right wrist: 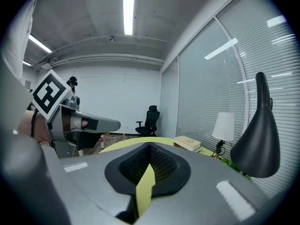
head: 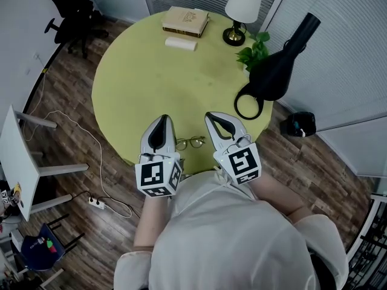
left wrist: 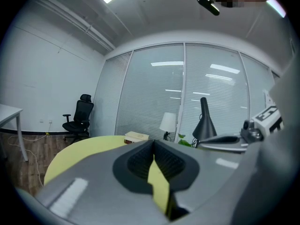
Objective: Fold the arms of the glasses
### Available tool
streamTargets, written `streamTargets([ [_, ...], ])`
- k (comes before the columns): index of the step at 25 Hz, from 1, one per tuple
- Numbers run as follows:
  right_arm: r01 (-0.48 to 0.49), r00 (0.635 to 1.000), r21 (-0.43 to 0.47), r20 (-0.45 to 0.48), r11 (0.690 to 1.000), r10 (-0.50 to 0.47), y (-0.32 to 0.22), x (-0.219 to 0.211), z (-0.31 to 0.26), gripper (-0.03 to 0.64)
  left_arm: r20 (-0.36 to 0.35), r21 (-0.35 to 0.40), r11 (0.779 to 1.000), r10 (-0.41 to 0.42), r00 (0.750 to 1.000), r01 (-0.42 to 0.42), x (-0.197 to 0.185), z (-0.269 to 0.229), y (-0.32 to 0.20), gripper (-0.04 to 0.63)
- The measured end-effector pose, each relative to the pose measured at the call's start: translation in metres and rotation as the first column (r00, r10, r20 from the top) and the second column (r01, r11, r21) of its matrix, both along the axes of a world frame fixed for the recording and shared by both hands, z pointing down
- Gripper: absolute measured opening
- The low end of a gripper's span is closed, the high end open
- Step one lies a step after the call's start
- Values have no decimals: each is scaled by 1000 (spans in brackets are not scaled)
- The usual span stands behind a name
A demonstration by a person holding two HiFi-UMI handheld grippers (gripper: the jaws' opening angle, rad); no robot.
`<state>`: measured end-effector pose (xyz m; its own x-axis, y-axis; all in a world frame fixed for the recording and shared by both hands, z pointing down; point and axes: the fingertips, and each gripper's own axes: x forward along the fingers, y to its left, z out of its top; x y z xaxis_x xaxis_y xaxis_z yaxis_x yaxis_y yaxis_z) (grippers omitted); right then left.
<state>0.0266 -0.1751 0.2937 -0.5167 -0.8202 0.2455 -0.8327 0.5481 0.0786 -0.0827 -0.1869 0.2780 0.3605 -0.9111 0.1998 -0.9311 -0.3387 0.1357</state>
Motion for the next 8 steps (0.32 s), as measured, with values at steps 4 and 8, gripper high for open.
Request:
streamTargets([
  [4, -17, 1000, -17, 1, 1000, 17, -4, 3, 0, -3, -1, -1, 1000, 14, 1000, -14, 4, 0, -3, 6],
  [8, -21, 1000, -17, -9, 1000, 20, -7, 5, 2, -3, -5, -5, 1000, 15, 1000, -15, 8, 1, -5, 6],
])
